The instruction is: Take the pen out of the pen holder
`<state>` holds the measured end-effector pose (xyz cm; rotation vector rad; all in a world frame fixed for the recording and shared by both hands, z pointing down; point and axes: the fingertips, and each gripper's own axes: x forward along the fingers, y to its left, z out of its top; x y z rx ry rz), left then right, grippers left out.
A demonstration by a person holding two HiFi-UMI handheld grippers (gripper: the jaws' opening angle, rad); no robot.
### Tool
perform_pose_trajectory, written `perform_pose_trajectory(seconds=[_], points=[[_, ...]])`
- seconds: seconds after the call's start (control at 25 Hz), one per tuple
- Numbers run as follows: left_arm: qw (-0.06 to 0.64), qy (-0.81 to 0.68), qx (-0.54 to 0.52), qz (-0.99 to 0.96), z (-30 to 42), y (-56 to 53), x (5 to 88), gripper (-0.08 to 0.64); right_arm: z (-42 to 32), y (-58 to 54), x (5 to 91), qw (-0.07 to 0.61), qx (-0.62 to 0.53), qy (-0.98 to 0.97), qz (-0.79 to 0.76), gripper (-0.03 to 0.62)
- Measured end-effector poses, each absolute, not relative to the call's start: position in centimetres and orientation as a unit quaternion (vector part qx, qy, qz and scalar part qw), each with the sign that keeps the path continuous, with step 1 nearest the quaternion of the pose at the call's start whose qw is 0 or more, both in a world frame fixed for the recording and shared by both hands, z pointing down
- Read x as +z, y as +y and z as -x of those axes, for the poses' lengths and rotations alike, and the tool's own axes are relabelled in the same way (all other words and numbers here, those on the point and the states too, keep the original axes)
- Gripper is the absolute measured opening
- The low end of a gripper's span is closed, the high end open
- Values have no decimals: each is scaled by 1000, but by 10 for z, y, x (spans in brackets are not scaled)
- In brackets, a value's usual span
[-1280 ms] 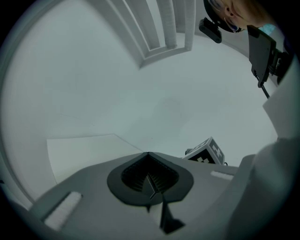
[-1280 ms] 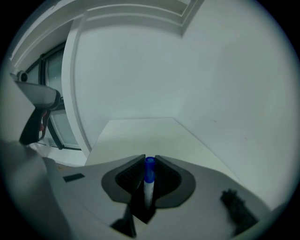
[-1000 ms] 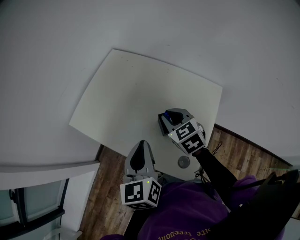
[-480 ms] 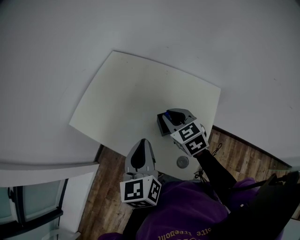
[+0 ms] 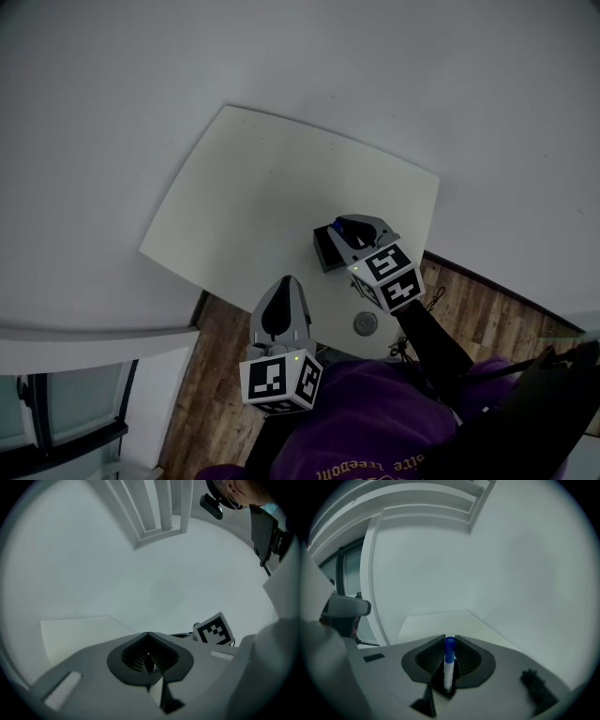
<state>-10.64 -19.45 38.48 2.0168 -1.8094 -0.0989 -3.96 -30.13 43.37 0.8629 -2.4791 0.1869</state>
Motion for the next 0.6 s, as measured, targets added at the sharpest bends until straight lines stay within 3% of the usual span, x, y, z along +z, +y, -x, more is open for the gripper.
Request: perform_pose_trajectory(seconds=[0.6], points=[[208, -655, -39, -726, 111, -198, 382, 5, 35, -302, 417, 226, 70, -915, -327, 71]])
